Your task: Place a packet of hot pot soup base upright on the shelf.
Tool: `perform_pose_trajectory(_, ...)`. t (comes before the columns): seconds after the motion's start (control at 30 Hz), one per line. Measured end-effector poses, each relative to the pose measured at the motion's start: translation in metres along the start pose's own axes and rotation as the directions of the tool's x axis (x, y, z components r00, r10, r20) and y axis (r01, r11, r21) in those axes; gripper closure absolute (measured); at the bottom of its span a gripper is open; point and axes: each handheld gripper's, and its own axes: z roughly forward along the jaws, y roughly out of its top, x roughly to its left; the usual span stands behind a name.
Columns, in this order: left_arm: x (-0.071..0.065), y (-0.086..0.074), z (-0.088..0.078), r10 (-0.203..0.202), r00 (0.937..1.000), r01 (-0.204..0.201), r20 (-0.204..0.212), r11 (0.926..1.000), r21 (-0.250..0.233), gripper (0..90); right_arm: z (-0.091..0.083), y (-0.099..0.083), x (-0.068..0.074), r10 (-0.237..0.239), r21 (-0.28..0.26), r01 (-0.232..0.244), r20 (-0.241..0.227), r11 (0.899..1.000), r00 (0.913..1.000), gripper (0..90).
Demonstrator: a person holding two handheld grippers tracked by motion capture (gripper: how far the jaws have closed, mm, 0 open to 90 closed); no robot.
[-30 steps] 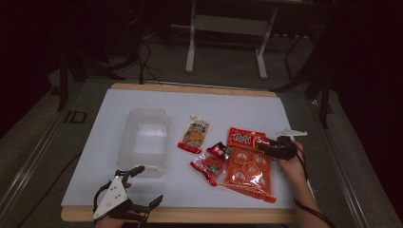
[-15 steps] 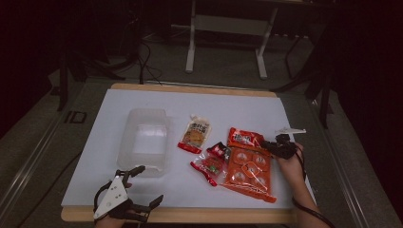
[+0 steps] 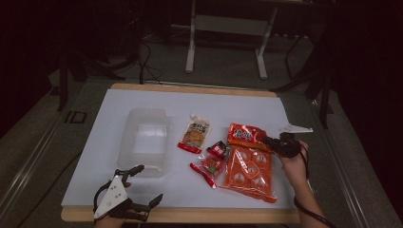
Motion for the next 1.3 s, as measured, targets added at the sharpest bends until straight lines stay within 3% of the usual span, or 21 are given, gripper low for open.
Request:
perform_pose_trajectory(0.5, 0.001, 0.001, 0.002, 0.0, 0.9997, 0.001, -0.024, 0.9998, 0.02, 0.0, -0.041, 0.022, 0.027, -0.066, -0.119, 0.063, -0.02, 0.991, 0.9976, 89.4)
perform_pose_trajectory(0.77, 0.001, 0.003, 0.001, -0.005, 0.9996, 0.005, -0.029, 1.0, 0.0, 0.0, -0.058, 0.027, 0.039, -0.099, -0.165, 0.094, -0.021, 0.982, 0.9949, 89.4)
perform_pose_trajectory(0.93, -0.004, 0.009, 0.003, -0.004, 0.9999, 0.004, -0.011, 1.0, 0.003, 0.0, -0.073, 0.034, 0.057, -0.159, -0.2, 0.151, -0.024, 0.968, 0.987, 89.4)
perform_pose_trajectory(1.03, -0.006, 0.012, 0.004, -0.008, 1.0, 0.008, -0.002, 1.0, -0.002, 0.0, -0.078, 0.037, 0.062, -0.171, -0.212, 0.162, -0.028, 0.964, 0.9848, 89.4)
perform_pose_trajectory(1.07, -0.007, 0.015, 0.004, -0.01, 0.9999, 0.011, -0.006, 0.9999, 0.012, 0.0, -0.083, 0.039, 0.067, -0.187, -0.231, 0.175, -0.033, 0.957, 0.9817, 89.4)
perform_pose_trajectory(1.3, -0.009, 0.019, 0.005, -0.017, 0.9998, 0.017, -0.008, 0.9996, 0.022, 0.0, -0.096, 0.038, 0.081, -0.218, -0.255, 0.199, -0.047, 0.946, 0.9749, 89.4)
